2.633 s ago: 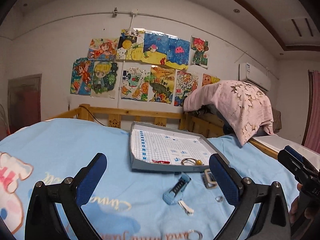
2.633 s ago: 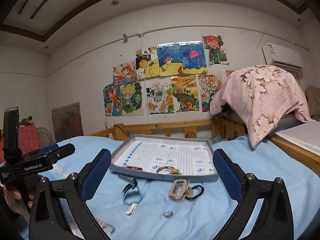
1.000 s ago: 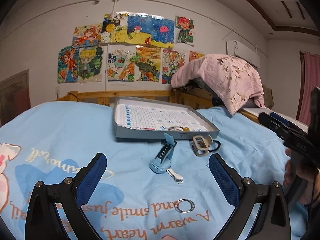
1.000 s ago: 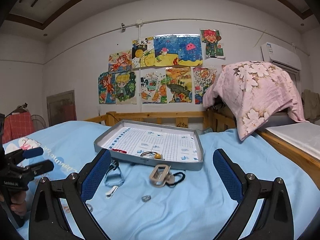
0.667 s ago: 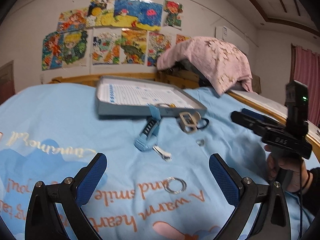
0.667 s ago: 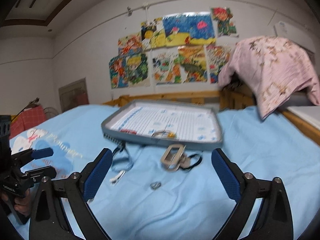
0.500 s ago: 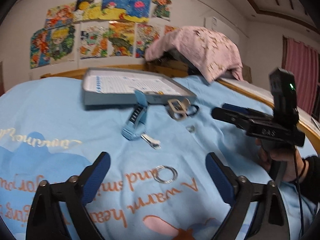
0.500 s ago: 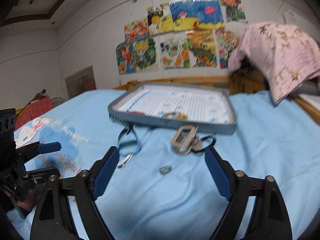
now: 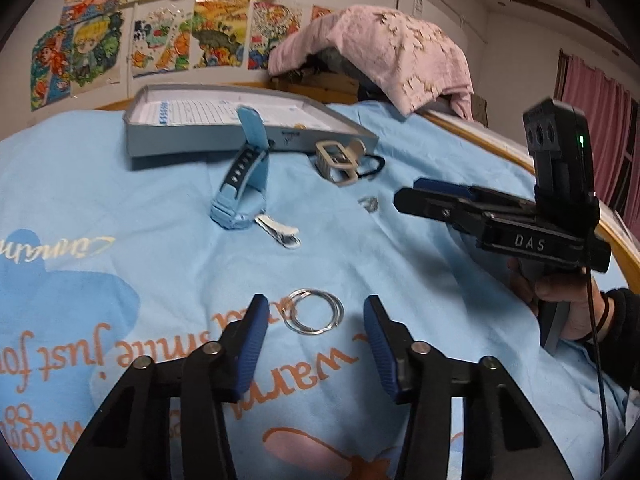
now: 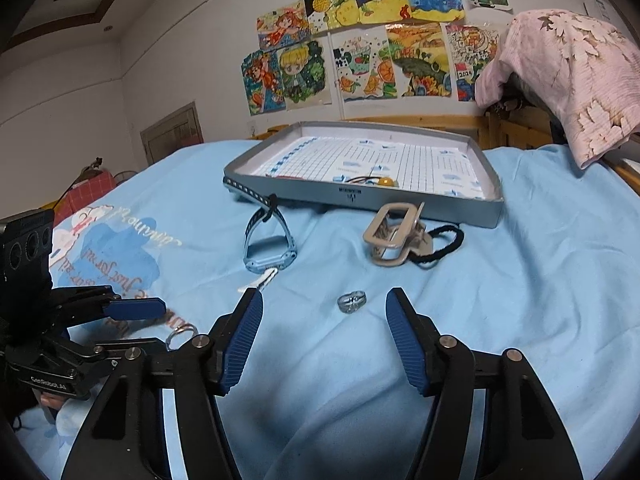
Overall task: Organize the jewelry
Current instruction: 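Grasp the pair of silver rings with the left tool while the right tool grasps the silver ring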
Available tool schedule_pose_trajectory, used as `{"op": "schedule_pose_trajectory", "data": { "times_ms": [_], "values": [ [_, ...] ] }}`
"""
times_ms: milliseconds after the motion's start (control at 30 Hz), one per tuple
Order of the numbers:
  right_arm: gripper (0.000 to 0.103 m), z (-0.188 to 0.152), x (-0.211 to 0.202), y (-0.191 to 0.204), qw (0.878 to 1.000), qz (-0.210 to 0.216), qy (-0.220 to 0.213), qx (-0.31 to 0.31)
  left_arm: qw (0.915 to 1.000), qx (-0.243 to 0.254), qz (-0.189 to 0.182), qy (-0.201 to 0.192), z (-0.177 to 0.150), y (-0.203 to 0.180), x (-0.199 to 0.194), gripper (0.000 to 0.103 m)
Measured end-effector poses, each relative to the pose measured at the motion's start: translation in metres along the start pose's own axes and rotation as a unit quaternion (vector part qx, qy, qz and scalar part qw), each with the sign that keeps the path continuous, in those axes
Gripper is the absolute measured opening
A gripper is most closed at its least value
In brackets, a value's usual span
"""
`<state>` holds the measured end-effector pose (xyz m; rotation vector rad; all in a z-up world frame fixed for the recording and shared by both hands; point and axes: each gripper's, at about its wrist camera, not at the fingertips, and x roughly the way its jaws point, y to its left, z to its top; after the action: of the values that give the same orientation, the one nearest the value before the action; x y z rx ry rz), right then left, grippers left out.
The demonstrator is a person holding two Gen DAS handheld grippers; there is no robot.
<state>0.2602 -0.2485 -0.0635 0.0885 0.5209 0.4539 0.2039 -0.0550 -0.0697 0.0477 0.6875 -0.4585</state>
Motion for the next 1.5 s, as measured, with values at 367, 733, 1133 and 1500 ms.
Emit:
{"op": "schedule_pose_trajectory", "data": {
  "times_ms": [367, 733, 1133, 1500],
  "values": [
    [0.05, -0.001, 0.02, -0.001, 0.999, -0.013, 0.038, 0.005, 0.9985, -0.005, 0.027, 0.046, -0.004, 0.003, 0.018, 0.028],
    [0.034, 0.0, 0.058, -0.001, 0.996, -0.014, 0.085, 0.012, 0.9975, -0.03, 0.045, 0.046, -0.001, 0.01, 0.029, 0.028],
    [0.018, -0.016, 0.049, 0.019, 0.996, -0.003, 0.085, -0.015, 0.9975, -0.025, 0.06, 0.03, -0.005, 0.007, 0.024, 0.028],
    [0.018, -0.02, 0.035, 0.022, 0.997, -0.012, 0.07, -0.017, 0.9978, -0.032, 0.055, 0.019, -0.006, 0.012, 0.02, 0.028]
  ]
}}
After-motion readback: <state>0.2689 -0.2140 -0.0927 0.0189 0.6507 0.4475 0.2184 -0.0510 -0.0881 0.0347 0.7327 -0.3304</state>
